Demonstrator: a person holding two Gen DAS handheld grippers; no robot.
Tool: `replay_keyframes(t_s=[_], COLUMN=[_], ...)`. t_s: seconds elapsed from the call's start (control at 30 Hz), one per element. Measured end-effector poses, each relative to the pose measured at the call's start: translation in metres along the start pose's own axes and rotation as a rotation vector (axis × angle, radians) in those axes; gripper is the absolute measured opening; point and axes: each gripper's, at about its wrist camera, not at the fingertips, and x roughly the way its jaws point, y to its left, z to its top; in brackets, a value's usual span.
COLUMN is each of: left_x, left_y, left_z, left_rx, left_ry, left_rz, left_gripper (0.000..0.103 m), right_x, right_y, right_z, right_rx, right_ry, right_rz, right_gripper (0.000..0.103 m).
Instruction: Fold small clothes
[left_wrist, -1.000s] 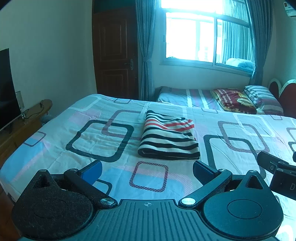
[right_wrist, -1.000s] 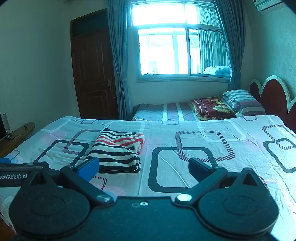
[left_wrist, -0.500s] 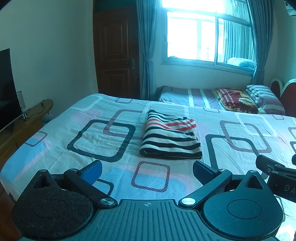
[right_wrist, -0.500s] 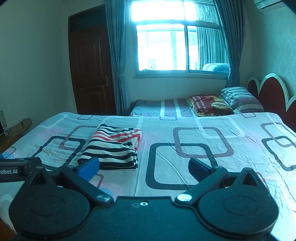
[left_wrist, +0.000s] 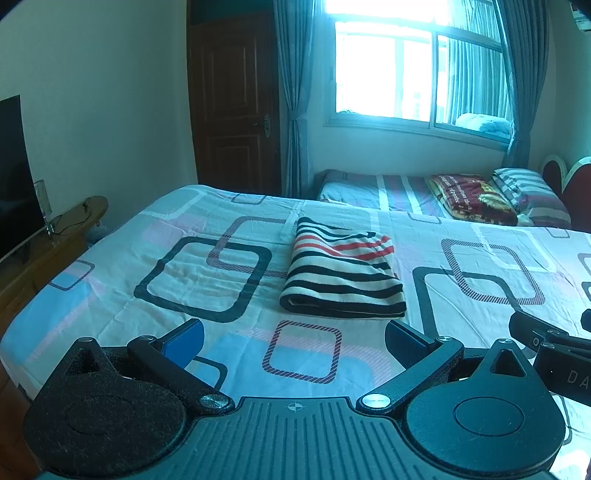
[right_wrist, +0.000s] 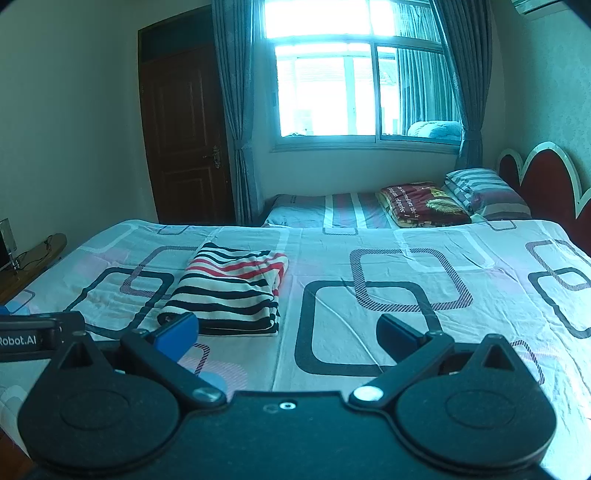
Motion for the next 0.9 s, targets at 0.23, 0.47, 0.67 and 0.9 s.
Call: replay_keyframes(t_s=[0.23, 0.47, 0.67, 0.9], left_x=[0.002, 0.006, 0.009, 0.013], left_y=[-0.002, -0.002, -0.001, -0.003], left_z=[0.000, 0.001, 0.000, 0.000], left_rx=[0.001, -0.004, -0.003, 0.014], left_ry=[0.004, 0.012, 0.011, -0.038], left_rz=[0.000, -0.004, -0.006, -0.016], left_gripper=[0.103, 0.103, 0.103, 0.103], right_x=[0.003, 0.006, 0.008, 0.016], right_y=[0.000, 0.000, 0.002, 0.005], right_z=[0.000, 0.000, 0.000, -0.003], right_rx=[0.002, -0.004, -0.005, -0.011], right_ry=[0.007, 0.017, 0.022, 0.037], right_rz=[0.005, 0.012, 0.015, 0.011], right_gripper=[0.102, 0.102, 0.102, 0.102])
